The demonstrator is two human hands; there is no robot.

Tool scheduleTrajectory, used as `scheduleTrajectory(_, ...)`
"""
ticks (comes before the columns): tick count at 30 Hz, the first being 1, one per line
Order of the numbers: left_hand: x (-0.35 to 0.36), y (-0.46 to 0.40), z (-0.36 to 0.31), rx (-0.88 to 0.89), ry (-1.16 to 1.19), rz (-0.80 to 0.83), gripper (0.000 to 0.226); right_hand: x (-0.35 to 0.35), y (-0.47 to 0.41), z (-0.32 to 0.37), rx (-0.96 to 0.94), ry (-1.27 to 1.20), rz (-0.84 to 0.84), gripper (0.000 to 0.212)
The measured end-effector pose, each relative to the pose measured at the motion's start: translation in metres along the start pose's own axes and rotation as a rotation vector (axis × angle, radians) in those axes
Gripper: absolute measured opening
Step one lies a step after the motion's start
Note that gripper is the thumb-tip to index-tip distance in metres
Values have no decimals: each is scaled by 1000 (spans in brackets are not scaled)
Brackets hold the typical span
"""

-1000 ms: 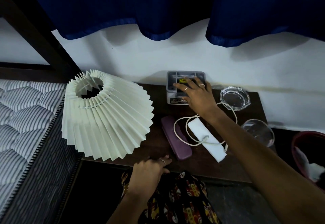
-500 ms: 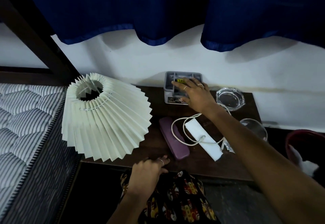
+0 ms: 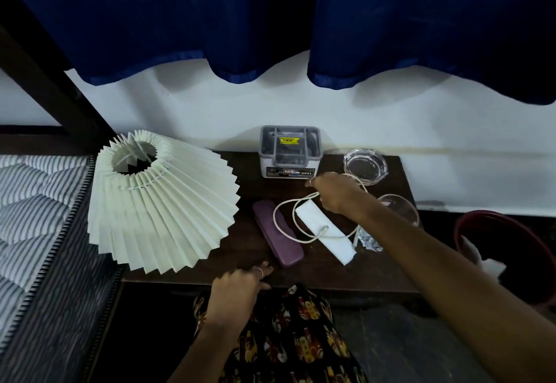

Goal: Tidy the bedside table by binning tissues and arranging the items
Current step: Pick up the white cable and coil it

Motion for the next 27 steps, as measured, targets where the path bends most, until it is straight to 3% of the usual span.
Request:
scheduleTrajectory(9, -8, 2, -3, 19, 25, 21, 43, 24, -23, 5, 44, 349, -47, 47)
scheduleTrajectory(17, -2, -2, 2, 32, 30, 35, 43, 31, -31, 4, 49, 444, -119, 53)
scheduleTrajectory(27, -5, 4, -4, 38, -7, 34, 40, -11, 8, 7, 5, 417, -350, 55)
Point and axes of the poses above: each hand's wrist, its own y-axis away from the middle knuckle, its own x-axis out of the palm, z = x × y, the point moved 1 cm from there along -y, towards the middle knuckle, and after that the axes turned 11 degrees about z, right-handed, at the moved point
